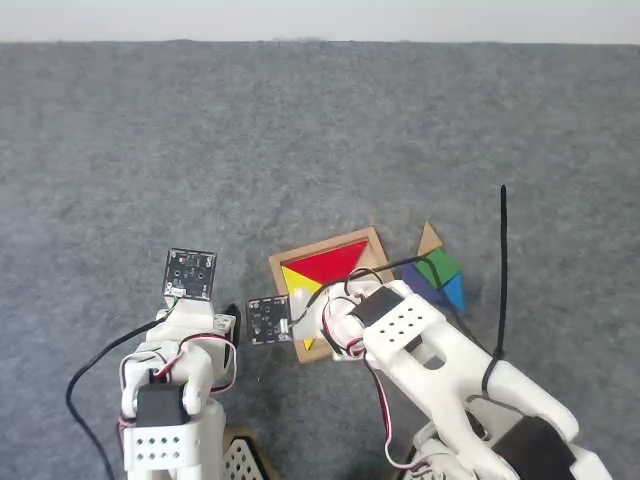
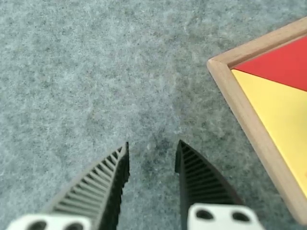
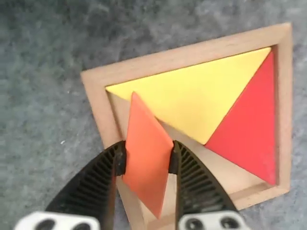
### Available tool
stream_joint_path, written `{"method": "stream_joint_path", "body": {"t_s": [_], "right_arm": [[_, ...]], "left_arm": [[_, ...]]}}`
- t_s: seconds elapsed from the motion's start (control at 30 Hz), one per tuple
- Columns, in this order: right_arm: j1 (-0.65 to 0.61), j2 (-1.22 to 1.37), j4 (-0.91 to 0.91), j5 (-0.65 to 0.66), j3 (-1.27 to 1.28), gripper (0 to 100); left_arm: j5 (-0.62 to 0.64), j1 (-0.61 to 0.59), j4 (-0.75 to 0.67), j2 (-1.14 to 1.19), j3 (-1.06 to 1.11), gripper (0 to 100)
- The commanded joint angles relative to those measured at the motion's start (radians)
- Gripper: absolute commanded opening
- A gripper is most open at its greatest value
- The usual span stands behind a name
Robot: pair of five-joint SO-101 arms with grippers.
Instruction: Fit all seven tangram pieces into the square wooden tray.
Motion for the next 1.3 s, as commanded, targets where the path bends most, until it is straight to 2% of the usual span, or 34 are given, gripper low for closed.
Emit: {"method": "stream_joint_path", "body": {"t_s": [0.0,0.13,0.33,0.8,1.03,1.27], "right_arm": [[-0.005,-0.005,0.021,0.035,-0.055,1.3],[-0.005,0.001,0.021,0.035,-0.055,2.8],[-0.005,-0.005,0.016,-0.038,-0.055,15.2],[-0.008,-0.015,0.015,-0.035,-0.069,15.6],[-0.085,-0.162,0.097,-0.043,-0.063,15.5],[-0.084,-0.219,0.107,-0.104,-0.048,15.5]], "left_arm": [[-0.006,0.002,0.009,-0.028,-0.008,15],[-0.006,0.002,0.009,-0.028,-0.008,15],[-0.006,0.002,0.009,-0.028,-0.008,15],[-0.006,0.002,0.009,-0.028,-0.008,15],[-0.006,0.002,0.009,-0.028,-0.008,15],[-0.006,0.002,0.009,-0.028,-0.008,15]]}}
